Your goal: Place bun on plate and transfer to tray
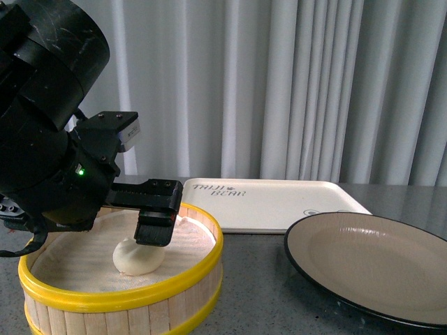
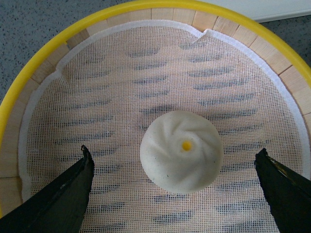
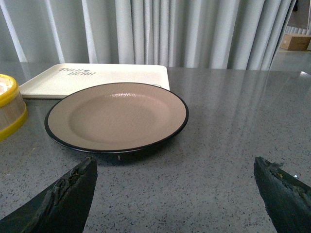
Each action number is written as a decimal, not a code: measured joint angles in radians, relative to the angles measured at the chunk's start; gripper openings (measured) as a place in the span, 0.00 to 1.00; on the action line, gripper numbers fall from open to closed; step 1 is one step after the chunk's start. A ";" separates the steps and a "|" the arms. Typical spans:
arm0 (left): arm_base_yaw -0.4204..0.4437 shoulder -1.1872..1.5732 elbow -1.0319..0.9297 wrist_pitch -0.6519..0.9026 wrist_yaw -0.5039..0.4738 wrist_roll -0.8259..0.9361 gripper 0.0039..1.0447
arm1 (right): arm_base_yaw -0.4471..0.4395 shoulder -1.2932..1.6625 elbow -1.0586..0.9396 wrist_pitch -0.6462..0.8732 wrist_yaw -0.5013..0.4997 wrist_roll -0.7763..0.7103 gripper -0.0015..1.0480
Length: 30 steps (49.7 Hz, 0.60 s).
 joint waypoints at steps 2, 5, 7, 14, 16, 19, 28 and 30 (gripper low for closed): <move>-0.001 0.007 0.000 0.006 0.008 -0.011 0.94 | 0.000 0.000 0.000 0.000 0.000 0.000 0.92; -0.002 0.014 0.002 0.015 0.030 -0.023 0.94 | 0.000 0.000 0.000 0.000 0.000 0.000 0.92; -0.003 0.019 0.002 0.023 0.028 -0.024 0.94 | 0.000 0.000 0.000 0.000 0.000 0.000 0.92; -0.005 0.040 0.011 0.023 0.037 -0.043 0.94 | 0.000 0.000 0.000 0.000 0.000 0.000 0.92; -0.005 0.043 0.012 0.025 0.034 -0.046 0.94 | 0.000 0.000 0.000 0.000 0.000 0.000 0.92; -0.006 0.048 0.012 0.034 0.021 -0.049 0.94 | 0.000 0.000 0.000 0.000 0.000 0.000 0.92; -0.010 0.066 0.013 0.037 0.009 -0.049 0.94 | 0.000 0.000 0.000 0.000 0.000 0.000 0.92; -0.011 0.071 0.013 0.036 0.004 -0.049 0.94 | 0.000 0.000 0.000 0.000 0.000 0.000 0.92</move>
